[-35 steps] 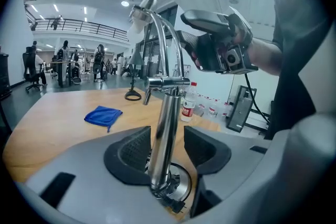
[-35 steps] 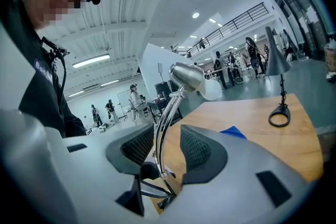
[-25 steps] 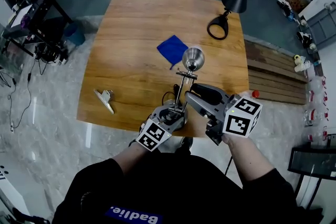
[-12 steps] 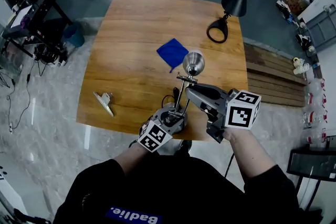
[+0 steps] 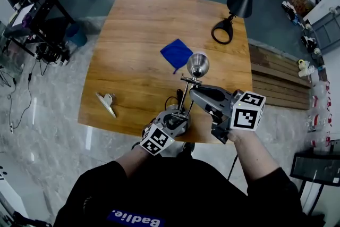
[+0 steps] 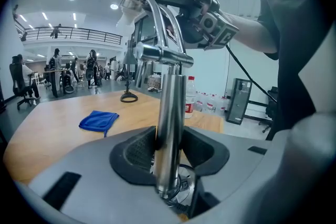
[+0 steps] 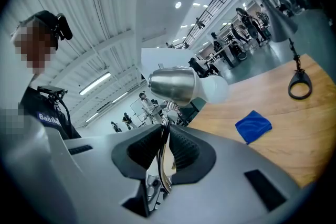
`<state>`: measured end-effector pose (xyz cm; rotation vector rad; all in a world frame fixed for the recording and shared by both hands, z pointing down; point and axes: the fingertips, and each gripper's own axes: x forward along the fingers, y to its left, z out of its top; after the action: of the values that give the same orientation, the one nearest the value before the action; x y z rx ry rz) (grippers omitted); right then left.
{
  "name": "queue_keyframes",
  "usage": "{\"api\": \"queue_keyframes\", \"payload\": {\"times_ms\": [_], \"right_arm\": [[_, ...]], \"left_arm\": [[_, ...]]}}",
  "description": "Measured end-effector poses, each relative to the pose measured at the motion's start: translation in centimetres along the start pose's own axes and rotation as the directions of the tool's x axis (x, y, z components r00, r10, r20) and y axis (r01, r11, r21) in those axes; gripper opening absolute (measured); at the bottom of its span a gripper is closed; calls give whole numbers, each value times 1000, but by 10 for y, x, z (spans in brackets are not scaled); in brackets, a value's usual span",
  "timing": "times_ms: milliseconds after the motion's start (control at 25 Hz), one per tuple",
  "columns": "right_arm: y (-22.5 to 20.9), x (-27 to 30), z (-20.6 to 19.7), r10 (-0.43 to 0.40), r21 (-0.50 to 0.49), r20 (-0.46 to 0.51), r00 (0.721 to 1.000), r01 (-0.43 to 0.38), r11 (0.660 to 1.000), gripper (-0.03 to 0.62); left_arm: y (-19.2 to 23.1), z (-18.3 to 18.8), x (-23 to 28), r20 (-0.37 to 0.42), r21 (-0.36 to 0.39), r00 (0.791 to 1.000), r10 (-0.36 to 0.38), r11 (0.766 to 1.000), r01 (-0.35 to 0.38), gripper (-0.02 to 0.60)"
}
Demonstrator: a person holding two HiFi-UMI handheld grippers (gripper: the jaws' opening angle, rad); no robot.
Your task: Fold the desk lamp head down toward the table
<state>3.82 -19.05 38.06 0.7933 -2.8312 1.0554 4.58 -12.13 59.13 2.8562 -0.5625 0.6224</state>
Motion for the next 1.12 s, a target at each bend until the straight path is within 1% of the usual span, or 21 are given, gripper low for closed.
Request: {"api": "queue_keyframes", "payload": {"times_ms": [320,520,920,1000,1120], "right_arm": [[-2,1,-2,-4,-19,-9,1000,4,1000,52],[-5,1,-3,-12,-9,-19,1000,11,1000,52],[-7,3,-1,-20,2,-27,999,20,1000,52],[-8,3,-1,-27,11,-25,999,27,1000,52],[-16,2,-4,-56,56,-20,998,57,997,52]], "left_arm": [[0,-2,1,5,8,1000,21,1000,-22,161],[0,-4,1,12,2,1000,27,1000,-27,161],[1,-4,2,19,11,999,42,999,-42,161],[1,-3,1,20,16,999,45,999,-46,161],[-3,-4,-1,23,25,999,49,998,-49,161]]}}
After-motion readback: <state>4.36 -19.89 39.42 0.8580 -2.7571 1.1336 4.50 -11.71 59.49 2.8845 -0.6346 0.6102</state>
